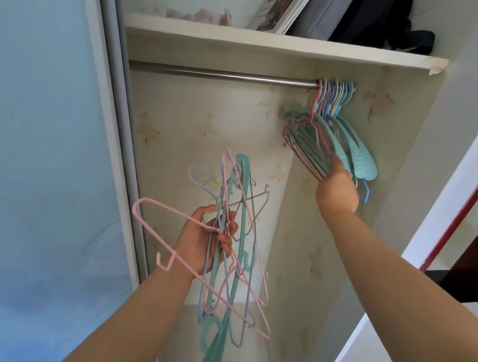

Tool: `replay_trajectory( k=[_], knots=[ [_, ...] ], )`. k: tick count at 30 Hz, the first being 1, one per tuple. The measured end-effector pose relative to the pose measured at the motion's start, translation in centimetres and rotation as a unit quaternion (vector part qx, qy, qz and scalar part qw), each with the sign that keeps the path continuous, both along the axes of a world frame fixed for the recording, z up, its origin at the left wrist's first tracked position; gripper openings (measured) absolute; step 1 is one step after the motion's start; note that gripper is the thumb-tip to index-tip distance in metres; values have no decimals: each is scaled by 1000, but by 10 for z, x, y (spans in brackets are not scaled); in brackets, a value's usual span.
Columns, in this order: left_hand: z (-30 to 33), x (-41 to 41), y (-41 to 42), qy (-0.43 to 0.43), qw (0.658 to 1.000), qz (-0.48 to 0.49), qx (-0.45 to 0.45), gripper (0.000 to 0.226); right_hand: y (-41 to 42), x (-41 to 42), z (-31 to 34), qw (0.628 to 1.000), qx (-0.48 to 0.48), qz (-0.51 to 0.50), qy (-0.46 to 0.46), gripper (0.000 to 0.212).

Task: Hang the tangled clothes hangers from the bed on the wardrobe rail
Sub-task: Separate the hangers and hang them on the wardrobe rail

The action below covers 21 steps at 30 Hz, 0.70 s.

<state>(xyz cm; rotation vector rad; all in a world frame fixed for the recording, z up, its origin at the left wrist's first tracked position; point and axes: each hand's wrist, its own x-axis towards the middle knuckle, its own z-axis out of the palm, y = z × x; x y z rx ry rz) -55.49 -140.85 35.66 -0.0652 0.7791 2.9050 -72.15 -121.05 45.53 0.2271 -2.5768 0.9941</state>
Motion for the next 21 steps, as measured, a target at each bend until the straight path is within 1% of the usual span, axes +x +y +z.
replay_trajectory(
  k=[2, 4, 5, 6, 7, 8, 9, 10, 12, 13, 14, 15, 16, 17, 19, 21],
  knots=[
    [1, -1, -1, 7, 1000, 17, 9, 38, -4, 9, -9, 1000, 5, -15, 27, 65],
    [1, -2, -2, 13, 999, 28, 22, 35, -7, 25, -18, 993, -17, -24, 117, 59],
    [1, -2, -3, 18, 999, 32, 31, 33, -9, 34, -24, 986, -30, 13, 162, 53],
    [1, -2, -3, 24, 998, 34, 39, 32, -11, 43, -30, 981, -39, 82, 173, 45],
    [1, -2, -4, 33, 998, 35, 44, 31, -13, 54, -35, 976, -36, 162, 141, 38],
    [2, -1, -4, 44, 997, 34, 45, 30, -16, 63, -42, 969, -10, 235, 73, 36],
    [2, 0, -4, 54, 997, 35, 44, 29, -19, 70, -51, 956, 39, 290, -2, 40],
    [2, 1, -5, 62, 996, 34, 46, 30, -21, 72, -62, 940, 106, 318, -66, 50],
    [1, 2, -9, 78, 995, 5, 66, 34, -20, 69, -88, 906, 234, 317, -154, 85],
    [1, 3, -10, 89, 992, -19, 82, 35, -16, 66, -101, 893, 277, 305, -183, 103],
    [2, 4, -11, 101, 989, -44, 95, 36, -11, 64, -112, 884, 301, 293, -203, 117],
    [3, 6, -11, 112, 986, -63, 104, 37, -7, 62, -120, 884, 302, 286, -214, 127],
    [4, 7, -10, 125, 983, -77, 109, 39, -4, 62, -127, 892, 288, 279, -210, 131],
    [4, 8, -10, 138, 981, -87, 109, 40, -2, 65, -131, 905, 264, 271, -194, 131],
    [5, 11, -10, 160, 977, -103, 99, 41, 0, 71, -134, 935, 206, 251, -144, 124],
    [8, 14, -14, 164, 978, -106, 78, 44, 2, 74, -133, 952, 140, 248, -113, 114]
  ],
)
